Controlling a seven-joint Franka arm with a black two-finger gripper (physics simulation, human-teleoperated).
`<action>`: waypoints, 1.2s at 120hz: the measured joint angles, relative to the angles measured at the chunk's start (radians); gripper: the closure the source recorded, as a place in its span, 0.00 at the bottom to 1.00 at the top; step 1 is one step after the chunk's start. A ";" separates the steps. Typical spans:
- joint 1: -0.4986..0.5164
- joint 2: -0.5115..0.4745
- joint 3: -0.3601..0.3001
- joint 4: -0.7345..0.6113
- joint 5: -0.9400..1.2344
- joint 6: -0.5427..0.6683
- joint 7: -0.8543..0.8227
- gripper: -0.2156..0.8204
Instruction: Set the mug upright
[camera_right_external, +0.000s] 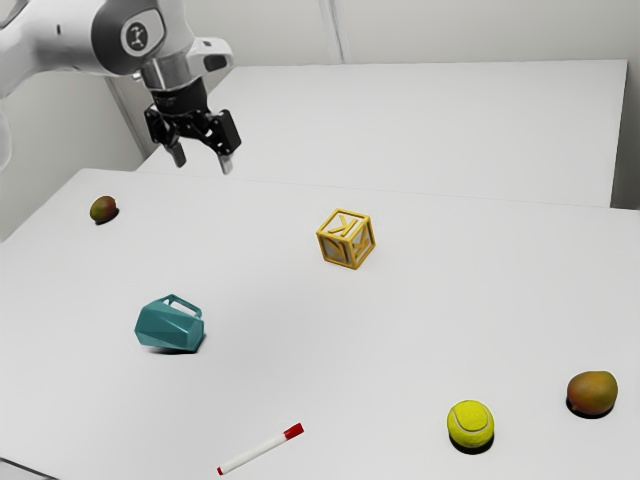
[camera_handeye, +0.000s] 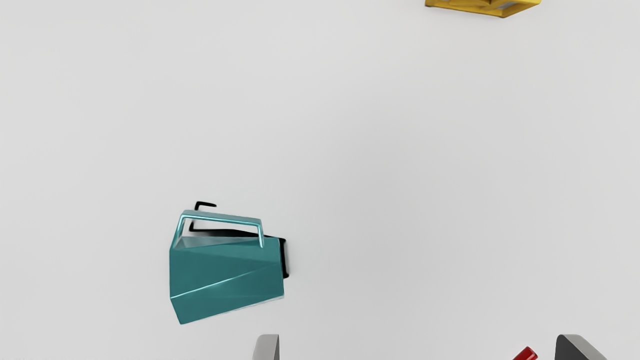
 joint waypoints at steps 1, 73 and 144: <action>0.000 0.000 0.000 0.000 0.000 0.000 0.000 0.21; -0.006 -0.022 0.004 -0.116 -0.074 -0.006 0.018 0.21; 0.344 -0.132 0.005 -0.525 -0.334 0.174 0.401 0.21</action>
